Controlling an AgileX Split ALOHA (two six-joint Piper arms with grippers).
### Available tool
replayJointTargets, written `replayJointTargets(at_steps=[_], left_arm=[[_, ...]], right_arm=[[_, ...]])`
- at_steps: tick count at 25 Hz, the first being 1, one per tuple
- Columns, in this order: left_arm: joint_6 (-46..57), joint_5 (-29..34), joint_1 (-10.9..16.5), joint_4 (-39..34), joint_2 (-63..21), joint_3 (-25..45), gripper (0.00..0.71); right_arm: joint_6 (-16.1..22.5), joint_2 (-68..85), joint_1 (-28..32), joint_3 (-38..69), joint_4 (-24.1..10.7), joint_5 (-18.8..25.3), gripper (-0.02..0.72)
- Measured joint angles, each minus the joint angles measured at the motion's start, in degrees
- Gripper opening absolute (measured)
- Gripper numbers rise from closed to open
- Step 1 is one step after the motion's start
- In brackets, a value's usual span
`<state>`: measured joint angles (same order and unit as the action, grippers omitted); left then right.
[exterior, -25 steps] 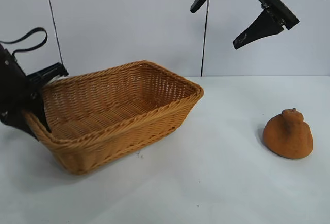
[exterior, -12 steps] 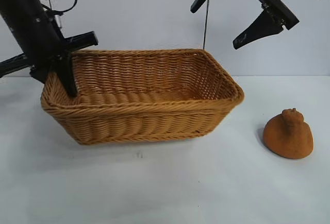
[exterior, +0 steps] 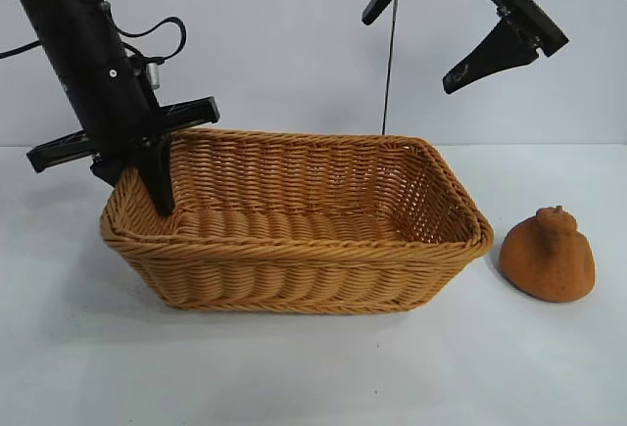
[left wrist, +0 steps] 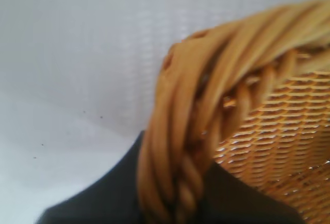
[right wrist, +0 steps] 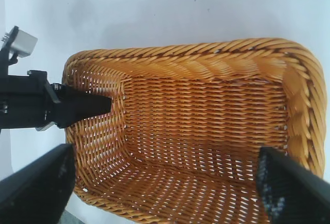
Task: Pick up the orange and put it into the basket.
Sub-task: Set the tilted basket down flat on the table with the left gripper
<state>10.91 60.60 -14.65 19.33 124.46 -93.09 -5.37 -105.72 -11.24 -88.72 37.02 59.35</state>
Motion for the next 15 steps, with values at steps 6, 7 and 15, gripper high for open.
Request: replayJointTargets(at_steps=[6,7,15], left_arm=[[0.0,-0.12,0.0,1.37,0.29,-0.71,0.451],[0.0,0.19,0.0,1.36,0.29,-1.14,0.52],[-1.02,7.81,0.0,-0.07,-2.5,-10.15,0.638]], right_arm=[[0.0,0.0,0.0,0.0,0.0,0.0,0.652],[0.0,0.0,0.0,0.0,0.0,0.0,0.652],[0.0,0.0,0.0,0.0,0.0,0.18,0.652]])
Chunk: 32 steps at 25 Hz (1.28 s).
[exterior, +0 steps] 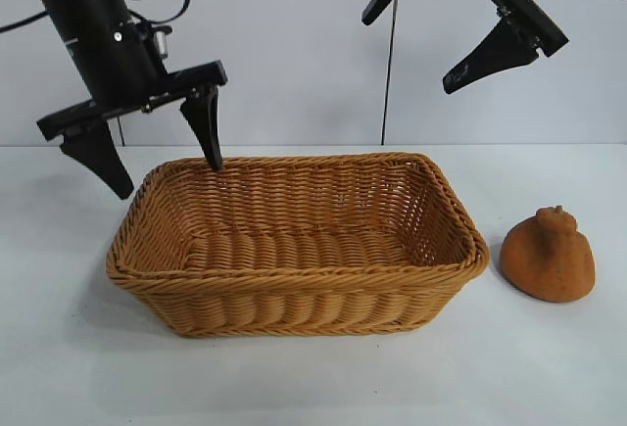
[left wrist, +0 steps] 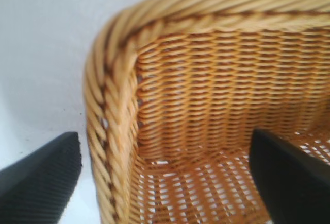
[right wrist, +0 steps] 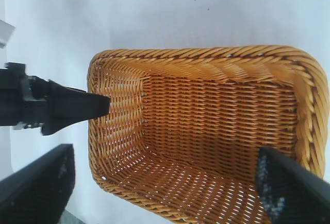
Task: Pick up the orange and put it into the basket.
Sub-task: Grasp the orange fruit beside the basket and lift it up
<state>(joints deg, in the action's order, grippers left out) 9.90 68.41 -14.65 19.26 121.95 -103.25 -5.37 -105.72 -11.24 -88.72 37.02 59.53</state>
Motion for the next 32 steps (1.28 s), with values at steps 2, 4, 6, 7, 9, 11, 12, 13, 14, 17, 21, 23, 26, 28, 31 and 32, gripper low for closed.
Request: replayJointTargets(at_steps=[2,4,6,7,9,11,12,13,14,17,21,23,26,28,31,32], left_arm=[[-0.21,0.47,0.0,-3.1,-1.66,-3.05,0.641],[-0.26,0.79,0.19,-7.2,-2.99,-6.34,0.643],[-0.32,0.91,1.21,-10.06,-3.38,-8.8,0.643],[-0.51,0.91,2.19,-10.88,-3.38,-9.63,0.643],[-1.79,1.04,4.5,-11.5,-3.38,-10.01,0.643],[-3.17,1.11,7.14,-12.03,-3.38,-10.01,0.643],[-3.53,1.11,8.52,-12.08,-3.38,-10.01,0.643],[-3.71,1.11,9.85,-12.26,-3.38,-10.01,0.643],[-3.77,1.11,10.97,-12.39,-3.38,-10.01,0.643],[-3.95,1.15,12.16,-12.58,-3.38,-10.01,0.643],[-4.52,1.1,12.1,-12.45,-6.9,-5.2,0.643],[-5.29,1.1,12.1,-13.17,-11.13,-0.49,0.643],[-5.7,1.05,12.1,-15.37,-19.01,8.24,0.643],[-6.29,1.06,12.1,-16.49,-24.8,14.97,0.643],[-7.03,1.12,12.1,-18.64,-34.43,24.81,0.643],[-7.03,1.12,12.1,-19.26,-38.0,28.29,0.643]], right_arm=[[0.0,0.0,0.0,0.0,0.0,0.17,0.652],[0.0,0.0,0.0,0.0,0.0,0.29,0.652],[0.0,0.0,0.0,0.0,0.0,0.29,0.652],[0.0,0.0,0.0,0.0,0.0,0.29,0.652],[0.0,0.0,0.0,0.0,-0.04,0.29,0.652],[0.0,0.0,0.0,0.0,-0.12,0.29,0.652],[0.0,0.0,0.0,0.0,-0.18,0.29,0.652],[0.0,0.0,0.0,0.0,-0.18,0.29,0.652],[0.0,0.0,0.0,0.0,-0.18,0.29,0.652],[0.0,0.0,0.0,0.0,-0.23,0.29,0.652],[0.0,0.0,0.0,0.0,-0.41,0.29,0.652],[0.0,0.0,0.0,0.0,-0.53,0.54,0.652],[0.0,0.0,0.0,0.0,-0.64,0.71,0.652],[0.0,0.0,0.0,0.0,-0.69,0.94,0.652],[0.0,0.0,0.0,0.0,-0.69,1.57,0.652],[0.0,0.0,0.0,0.0,-0.69,1.57,0.652]])
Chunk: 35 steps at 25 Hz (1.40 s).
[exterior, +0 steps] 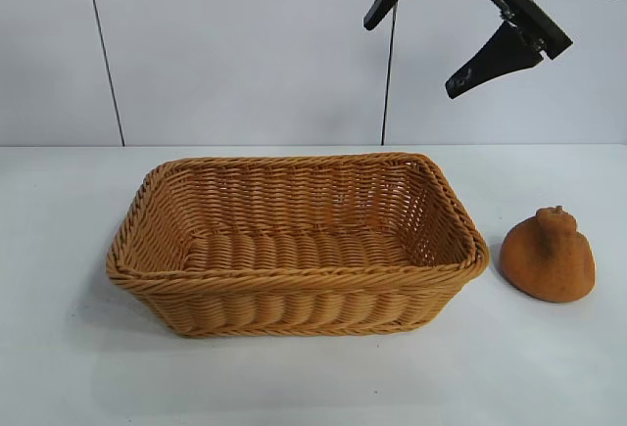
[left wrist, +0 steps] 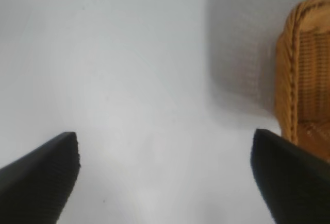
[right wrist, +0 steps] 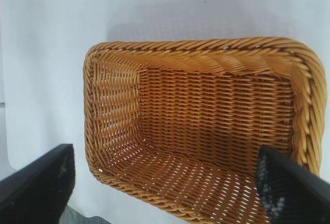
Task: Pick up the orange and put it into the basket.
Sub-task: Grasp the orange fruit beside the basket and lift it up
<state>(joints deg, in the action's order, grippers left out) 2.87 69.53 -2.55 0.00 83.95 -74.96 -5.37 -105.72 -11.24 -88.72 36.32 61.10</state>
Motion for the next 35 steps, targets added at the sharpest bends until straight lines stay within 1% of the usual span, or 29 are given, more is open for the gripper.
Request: replayJointTargets(at_steps=[7,11,15,17,19,21,24,27,28,30,31,32,33,35], left_arm=[[0.0,0.05,0.0,-1.24,-24.58,21.71,0.644],[0.0,-0.56,0.0,-1.24,-38.95,32.55,0.644],[0.0,-5.07,0.0,-1.24,-52.83,41.28,0.644],[0.0,-6.76,0.0,-1.16,-58.62,44.3,0.644],[0.0,-7.27,0.0,-0.78,-63.69,45.67,0.644],[0.0,-7.96,0.0,-0.72,-67.18,45.89,0.644],[0.0,-8.32,0.0,-0.65,-70.49,45.94,0.644],[0.0,-8.46,0.0,-0.61,-72.74,46.06,0.644],[0.0,-8.46,-0.06,-0.61,-73.76,46.11,0.644],[0.0,-8.46,-0.06,-0.61,-76.55,46.11,0.644],[0.0,-8.46,-0.06,-0.61,-78.07,46.18,0.644],[0.0,-8.46,-0.06,-0.61,-80.0,46.18,0.644],[0.0,-8.46,-0.06,-0.76,-81.98,46.18,0.644],[0.0,-8.46,-0.06,-1.36,-83.95,46.18,0.644]], right_arm=[[-0.04,0.0,0.0,0.0,0.0,0.11,0.652],[-0.04,0.0,0.0,0.0,0.0,0.11,0.652],[-0.56,0.0,0.0,0.0,0.0,0.11,0.652],[-1.04,0.0,0.0,-0.56,-0.13,0.23,0.652],[-1.37,0.0,0.0,-2.16,-1.38,1.05,0.652],[-1.42,0.0,0.0,-4.32,-3.69,2.38,0.652],[-0.95,0.0,0.0,-7.92,-9.44,5.22,0.652],[1.05,0.0,0.0,-10.33,-18.52,7.8,0.652],[1.87,0.0,0.0,-10.59,-21.53,7.88,0.652],[3.86,0.0,0.19,-10.75,-28.75,8.0,0.652],[4.77,0.0,0.58,-10.75,-31.04,8.22,0.652],[5.37,0.0,1.11,-10.75,-32.85,8.35,0.652],[5.74,0.0,2.1,-10.75,-33.74,8.35,0.652],[5.96,0.0,4.35,-10.75,-34.36,8.42,0.652]])
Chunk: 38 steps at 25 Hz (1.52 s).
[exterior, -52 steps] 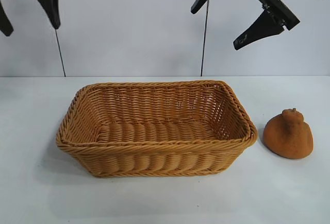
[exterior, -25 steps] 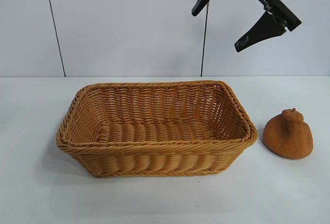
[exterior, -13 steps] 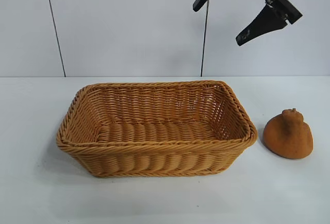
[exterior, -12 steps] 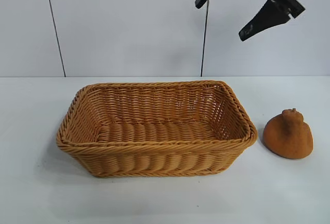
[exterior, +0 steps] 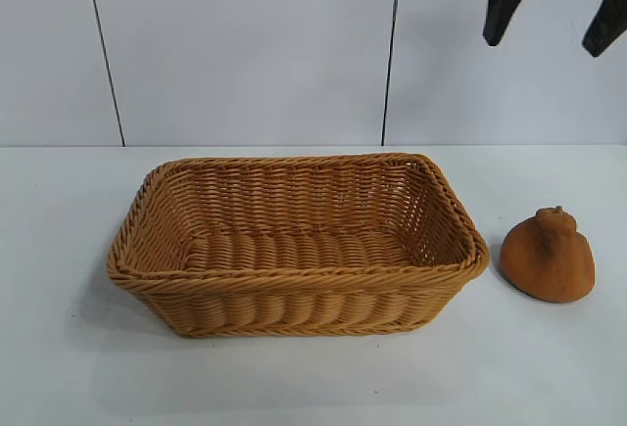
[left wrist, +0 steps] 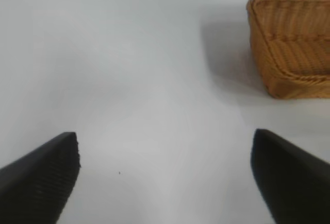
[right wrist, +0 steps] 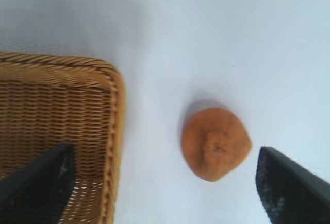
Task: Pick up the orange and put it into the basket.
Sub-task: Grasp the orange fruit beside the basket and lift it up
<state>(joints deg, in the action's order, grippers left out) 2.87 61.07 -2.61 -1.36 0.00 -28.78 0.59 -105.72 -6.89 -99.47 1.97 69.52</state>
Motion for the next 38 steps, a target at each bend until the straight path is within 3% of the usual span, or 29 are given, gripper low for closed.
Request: replayJointTargets(at_steps=[5,9,13,21,24,29,33,38], left_arm=[[0.0,-0.05,0.0,-0.34,-0.25,0.0,0.644],[0.0,-0.05,0.0,-0.34,-0.25,0.0,0.644],[0.0,-0.05,0.0,-0.34,-0.25,0.0,0.644],[0.0,0.0,0.0,-0.36,-0.25,0.0,0.644],[0.0,0.0,0.0,-0.4,-0.25,0.0,0.644],[0.0,0.0,0.0,-0.42,-0.25,0.0,0.644],[0.0,0.0,0.0,-0.47,-0.25,0.0,0.644],[0.0,0.0,0.0,-0.47,-0.25,0.0,0.644]], right_arm=[[-0.59,0.05,5.61,3.35,2.12,-0.06,0.652],[-1.96,0.05,6.51,11.98,4.58,-0.49,0.652],[-2.37,-0.43,6.39,20.7,7.08,-6.92,0.652],[-2.58,-8.95,6.34,27.39,7.59,-21.86,0.647],[-2.45,-11.11,6.34,27.45,7.71,-23.76,0.526],[-2.4,-10.99,6.34,27.45,8.35,-23.42,0.041],[-2.56,-9.07,6.34,25.58,8.4,-20.6,0.033],[-2.59,-4.49,6.34,16.48,8.69,-14.03,0.033]])
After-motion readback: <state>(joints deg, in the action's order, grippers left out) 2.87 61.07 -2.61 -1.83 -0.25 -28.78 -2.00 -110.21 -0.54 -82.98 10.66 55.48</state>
